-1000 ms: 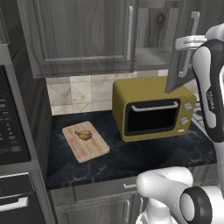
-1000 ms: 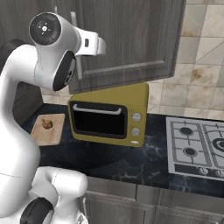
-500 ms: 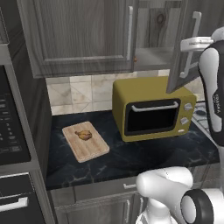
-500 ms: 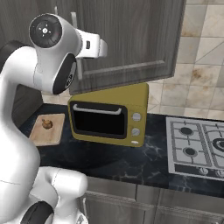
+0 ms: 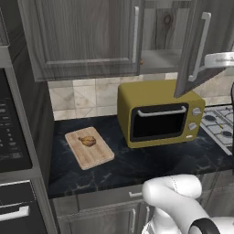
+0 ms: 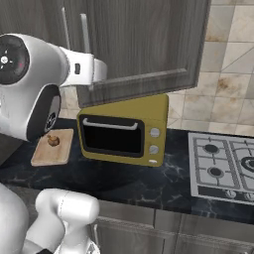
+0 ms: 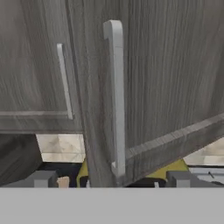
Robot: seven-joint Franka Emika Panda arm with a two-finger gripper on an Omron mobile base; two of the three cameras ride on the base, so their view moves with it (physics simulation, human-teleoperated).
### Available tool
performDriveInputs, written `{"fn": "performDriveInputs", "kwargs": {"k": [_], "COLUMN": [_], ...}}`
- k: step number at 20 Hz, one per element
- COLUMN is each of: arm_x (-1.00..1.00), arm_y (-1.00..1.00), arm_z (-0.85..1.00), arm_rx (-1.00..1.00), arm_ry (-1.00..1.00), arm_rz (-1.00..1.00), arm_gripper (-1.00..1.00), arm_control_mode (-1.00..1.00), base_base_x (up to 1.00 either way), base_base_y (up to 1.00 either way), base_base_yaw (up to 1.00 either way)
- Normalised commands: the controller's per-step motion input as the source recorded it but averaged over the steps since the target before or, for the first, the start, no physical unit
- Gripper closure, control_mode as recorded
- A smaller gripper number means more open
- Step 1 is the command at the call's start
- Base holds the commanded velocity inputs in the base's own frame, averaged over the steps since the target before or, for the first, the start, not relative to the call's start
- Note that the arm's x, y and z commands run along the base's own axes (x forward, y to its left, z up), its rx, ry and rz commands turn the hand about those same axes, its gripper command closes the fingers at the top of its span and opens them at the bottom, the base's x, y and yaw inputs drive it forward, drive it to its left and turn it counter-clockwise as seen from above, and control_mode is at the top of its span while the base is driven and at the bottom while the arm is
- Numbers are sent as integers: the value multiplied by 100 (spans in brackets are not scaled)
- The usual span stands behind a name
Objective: Open the cabinet, retrieve the rolling pin, and place it next to the meat on the cutting board to prepare for tenderizing.
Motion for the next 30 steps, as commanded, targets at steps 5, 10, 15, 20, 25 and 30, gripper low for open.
{"fn": "performDriveInputs", "kwargs": {"k": [5,10,15,20,25,30], "arm_x": [-58,-11,38,80,78,47], "arm_y": [96,100,59,25,14,0], "arm_z": [-6,-7,-8,-20,-26,-24], "arm_rx": [-18,-29,-20,-19,-21,-15], "arm_ry": [-3,-5,1,2,0,0], "arm_rz": [0,0,-2,-7,-6,-2], "arm_gripper": [-100,-100,-100,-100,-100,-100], "arm_control_mode": [-100,-100,-100,-100,-100,-100], "base_base_x": [0,0,0,0,0,0], "base_base_y": [0,0,0,0,0,0], "base_base_yaw": [0,0,0,0,0,0]}}
